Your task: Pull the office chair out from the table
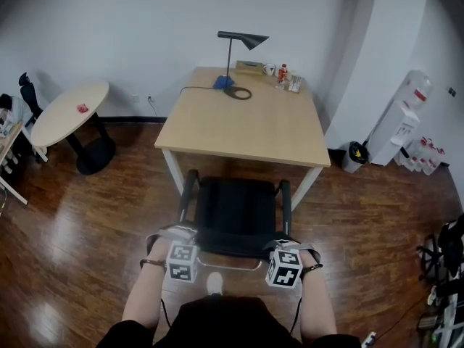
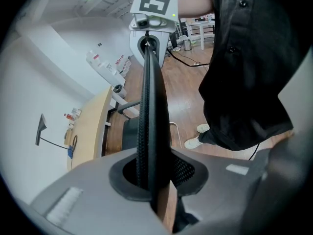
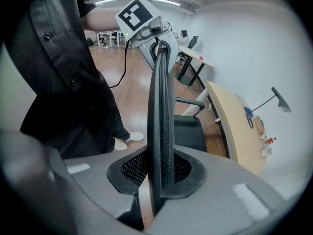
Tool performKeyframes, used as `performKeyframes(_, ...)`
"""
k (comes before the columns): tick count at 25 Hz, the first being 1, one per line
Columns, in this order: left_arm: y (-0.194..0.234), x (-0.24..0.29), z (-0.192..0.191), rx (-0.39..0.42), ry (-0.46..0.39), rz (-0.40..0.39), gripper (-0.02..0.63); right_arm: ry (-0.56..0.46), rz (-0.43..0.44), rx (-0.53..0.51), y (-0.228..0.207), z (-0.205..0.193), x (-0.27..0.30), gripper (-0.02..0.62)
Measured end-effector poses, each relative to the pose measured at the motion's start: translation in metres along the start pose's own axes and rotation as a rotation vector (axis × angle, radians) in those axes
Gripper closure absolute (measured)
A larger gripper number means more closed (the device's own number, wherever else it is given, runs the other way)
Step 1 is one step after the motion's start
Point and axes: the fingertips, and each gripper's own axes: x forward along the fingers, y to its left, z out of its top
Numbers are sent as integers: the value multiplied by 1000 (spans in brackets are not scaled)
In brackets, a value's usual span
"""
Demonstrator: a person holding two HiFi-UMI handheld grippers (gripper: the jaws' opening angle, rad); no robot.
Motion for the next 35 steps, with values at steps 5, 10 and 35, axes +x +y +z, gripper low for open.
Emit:
performKeyframes(5, -19, -9, 9, -7, 4, -10, 534, -6, 2, -1, 20, -1, -8, 515)
performKeyframes(10, -38, -17, 14, -15, 10, -2, 534, -12, -12, -19, 38, -1, -13, 515)
performKeyframes(35, -115, -47, 31, 8, -3, -8, 534, 1, -5, 17, 124, 4, -32, 511)
